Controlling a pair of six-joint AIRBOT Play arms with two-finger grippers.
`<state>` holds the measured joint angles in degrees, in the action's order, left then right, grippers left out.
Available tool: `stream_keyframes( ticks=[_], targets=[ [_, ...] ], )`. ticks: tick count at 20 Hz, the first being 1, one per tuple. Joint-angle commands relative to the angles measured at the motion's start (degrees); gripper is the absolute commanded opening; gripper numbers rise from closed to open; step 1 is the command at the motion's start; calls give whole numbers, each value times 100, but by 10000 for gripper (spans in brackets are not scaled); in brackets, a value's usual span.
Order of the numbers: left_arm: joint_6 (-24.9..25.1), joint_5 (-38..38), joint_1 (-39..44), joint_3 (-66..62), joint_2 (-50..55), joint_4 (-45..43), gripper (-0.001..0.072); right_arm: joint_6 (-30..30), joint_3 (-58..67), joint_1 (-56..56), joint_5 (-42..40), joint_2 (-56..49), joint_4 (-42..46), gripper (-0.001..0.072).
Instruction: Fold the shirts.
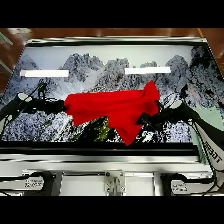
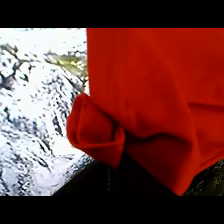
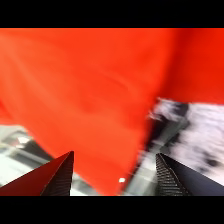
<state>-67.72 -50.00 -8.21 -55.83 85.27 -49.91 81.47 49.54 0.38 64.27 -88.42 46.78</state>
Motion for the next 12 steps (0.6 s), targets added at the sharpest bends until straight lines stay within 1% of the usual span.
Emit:
stream_keyframes(
  ticks=[1,2,3,4,6,9,10,12],
  targets=[
    [133,-57,0,-7,-153,2,45,37,-39,431,-778,-201,-485,561],
    [164,-57,0,-7,-175,2,45,37,-35,461,-874,-199,-503,379],
    [227,-68,0,-7,-203,2,45,31,-33,457,-914,-199,-625,156],
    [260,-85,0,-7,-262,2,44,-59,-20,402,-920,-175,-776,59],
    [345,-107,0,-50,-555,-2,43,-627,72,286,-920,105,-907,55],
    [407,-109,0,-494,-1451,-22,42,-1397,636,17,-772,1062,-881,54],
    [402,-109,0,-802,-1838,-20,43,-1593,1003,-96,-774,1502,-881,54],
    [400,-109,0,-1596,-2597,-17,43,-1700,1926,-376,-817,2428,-876,55]
  ],
)
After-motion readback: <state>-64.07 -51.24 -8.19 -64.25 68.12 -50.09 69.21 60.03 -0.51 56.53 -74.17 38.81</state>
